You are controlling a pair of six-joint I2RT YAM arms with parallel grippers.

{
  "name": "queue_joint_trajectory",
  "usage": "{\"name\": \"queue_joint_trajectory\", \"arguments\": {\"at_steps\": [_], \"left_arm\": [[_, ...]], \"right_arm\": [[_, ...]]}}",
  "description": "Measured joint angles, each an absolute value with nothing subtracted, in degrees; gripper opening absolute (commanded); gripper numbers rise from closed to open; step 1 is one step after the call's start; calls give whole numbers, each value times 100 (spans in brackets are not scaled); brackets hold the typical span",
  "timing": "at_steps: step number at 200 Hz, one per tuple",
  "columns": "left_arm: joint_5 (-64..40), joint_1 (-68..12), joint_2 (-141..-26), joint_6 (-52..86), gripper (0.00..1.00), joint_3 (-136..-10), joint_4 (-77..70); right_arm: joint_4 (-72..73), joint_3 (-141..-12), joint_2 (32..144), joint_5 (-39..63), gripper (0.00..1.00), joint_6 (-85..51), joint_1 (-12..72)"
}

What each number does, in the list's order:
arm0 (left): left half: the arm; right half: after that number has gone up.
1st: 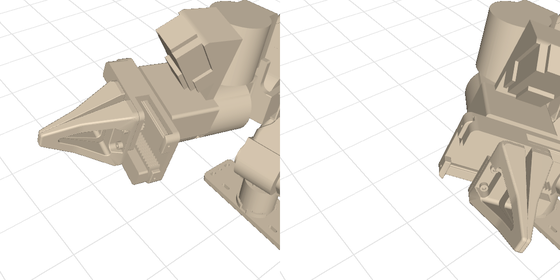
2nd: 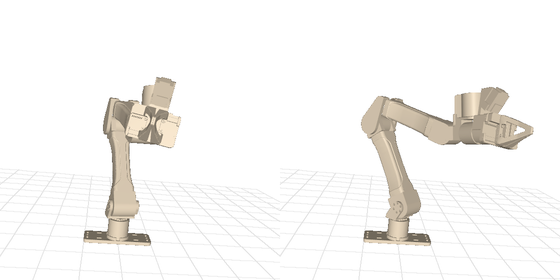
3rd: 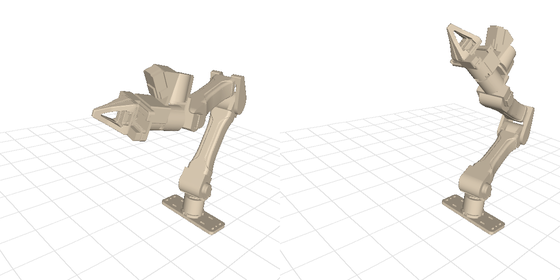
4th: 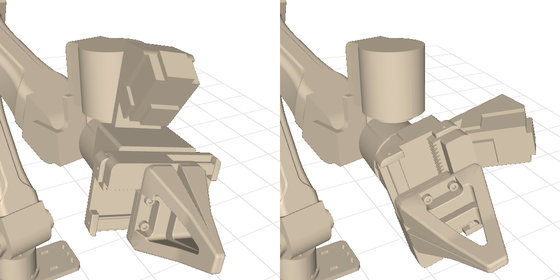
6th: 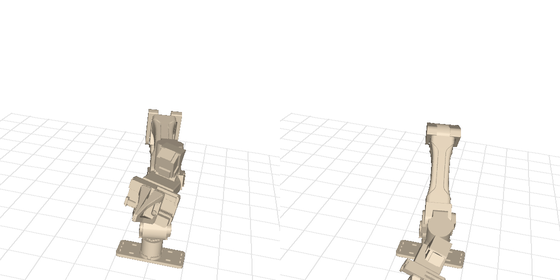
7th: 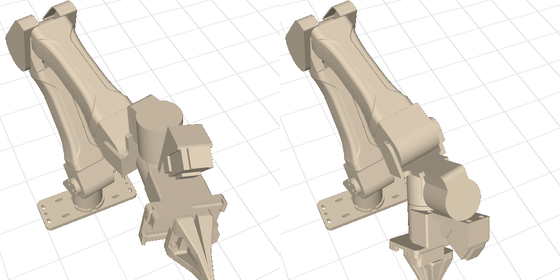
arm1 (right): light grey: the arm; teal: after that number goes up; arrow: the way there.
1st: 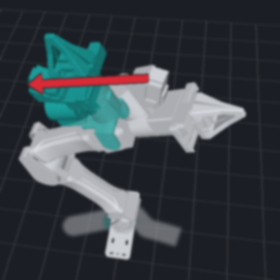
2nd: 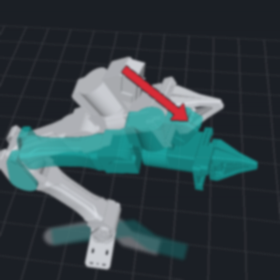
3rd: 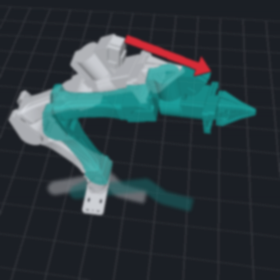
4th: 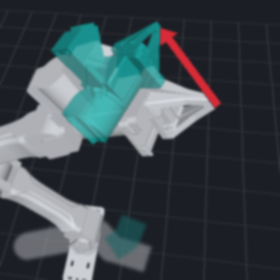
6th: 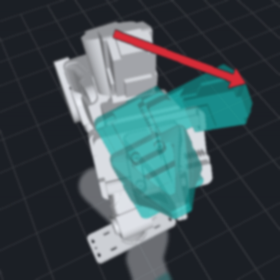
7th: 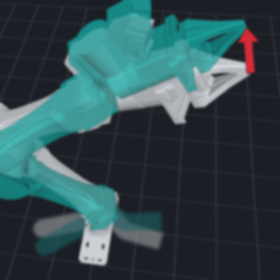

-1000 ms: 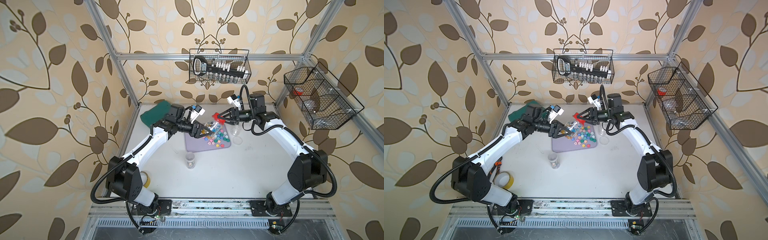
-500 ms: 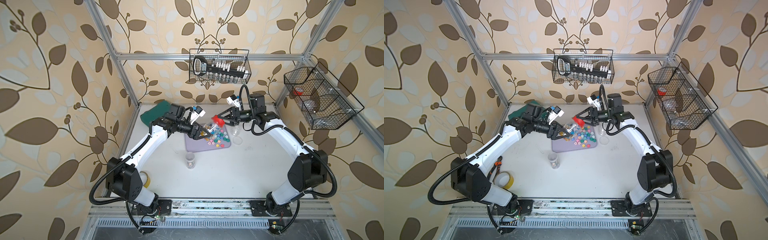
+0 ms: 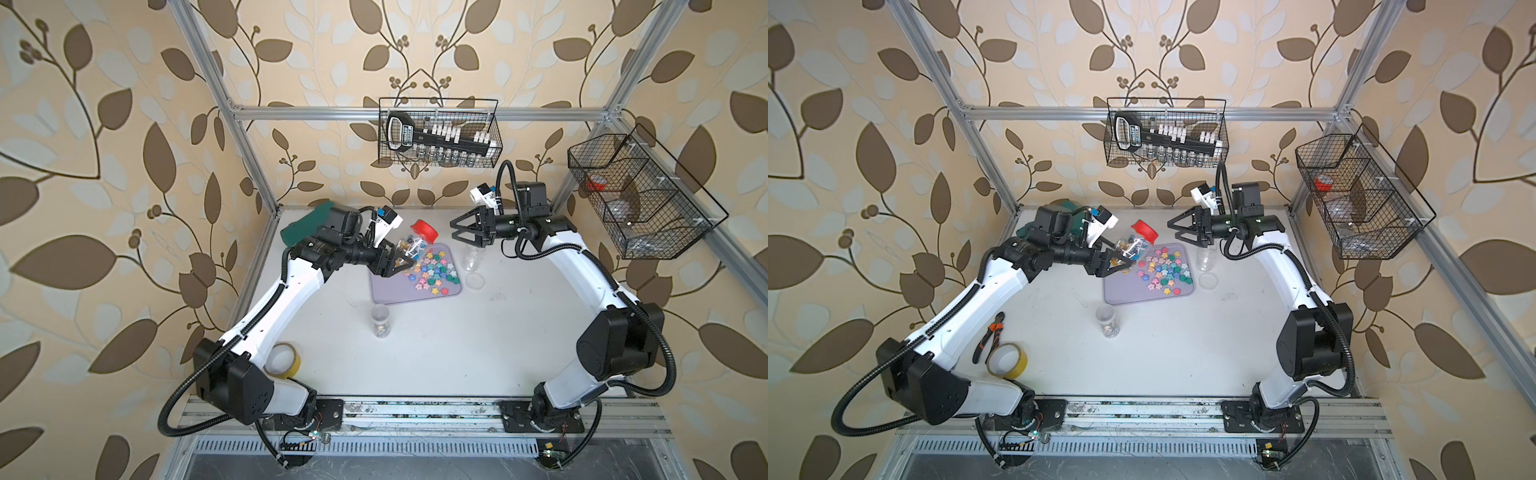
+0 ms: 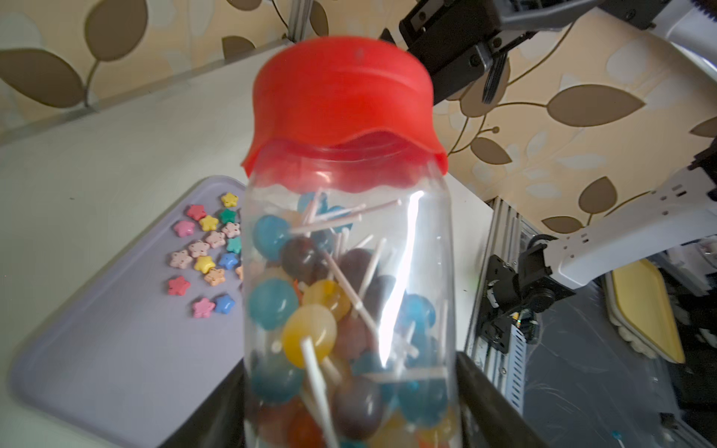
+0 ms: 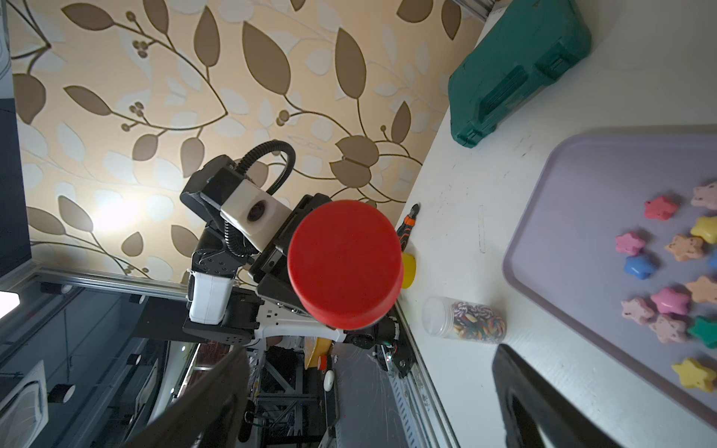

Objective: Pour the candies out of the jar
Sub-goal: Unscrew the lid from the jar.

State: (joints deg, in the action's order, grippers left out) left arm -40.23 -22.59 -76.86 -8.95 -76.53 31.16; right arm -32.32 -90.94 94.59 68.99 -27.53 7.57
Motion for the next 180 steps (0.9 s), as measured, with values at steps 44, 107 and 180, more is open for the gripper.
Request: {"name": "queue_joint_trajectory", "arguments": {"at_steps": [44,107,180], "left_arm": [[-3586,-2399,-7118,-1498,40,-7179,3017],[-3548,-2403,-7085,-2150,45,-6523,2989],[-3601,-2405,-6884,-2473,47,-6429,2808]], "right_arm": [[-4250,-9852,9607,6700,91,-1857,950],[-5262,-10379,9983,6287,92,-1017,1651],[-5706,-10409,10307,6016,88,-740,1949]]}}
